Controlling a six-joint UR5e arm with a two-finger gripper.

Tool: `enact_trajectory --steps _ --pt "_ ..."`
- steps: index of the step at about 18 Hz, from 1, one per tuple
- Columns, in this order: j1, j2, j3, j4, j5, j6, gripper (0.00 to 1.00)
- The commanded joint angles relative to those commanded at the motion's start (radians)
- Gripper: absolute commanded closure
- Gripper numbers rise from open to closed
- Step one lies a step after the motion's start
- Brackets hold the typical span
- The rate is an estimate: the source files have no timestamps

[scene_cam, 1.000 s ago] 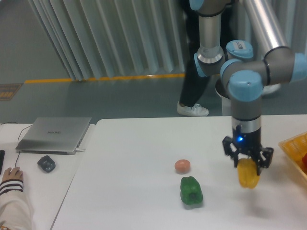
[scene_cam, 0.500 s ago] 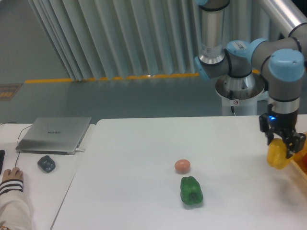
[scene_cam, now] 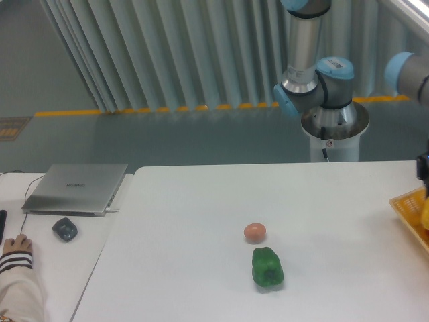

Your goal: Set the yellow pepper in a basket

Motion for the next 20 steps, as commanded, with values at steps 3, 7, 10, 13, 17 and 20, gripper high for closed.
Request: enact_trajectory --steps 3,7,10,13,17,20 --pt "0.037 -0.02 -0.002 0.057 0.0 0.098 0.44" --pt "0.071 -0.022 -0.008 0.06 0.009 0.277 0.43" --pt "0.078 -0.022 -0.008 0.064 0.047 0.4 0.4" --pt "0.075 -0.028 -0.008 0.063 0.052 0.396 0.0" --pt "0.08 -0.028 -0.006 0.071 0.051 0.383 0.0" --pt "0.075 -0.022 -0.006 0.072 0.046 0.38 0.0"
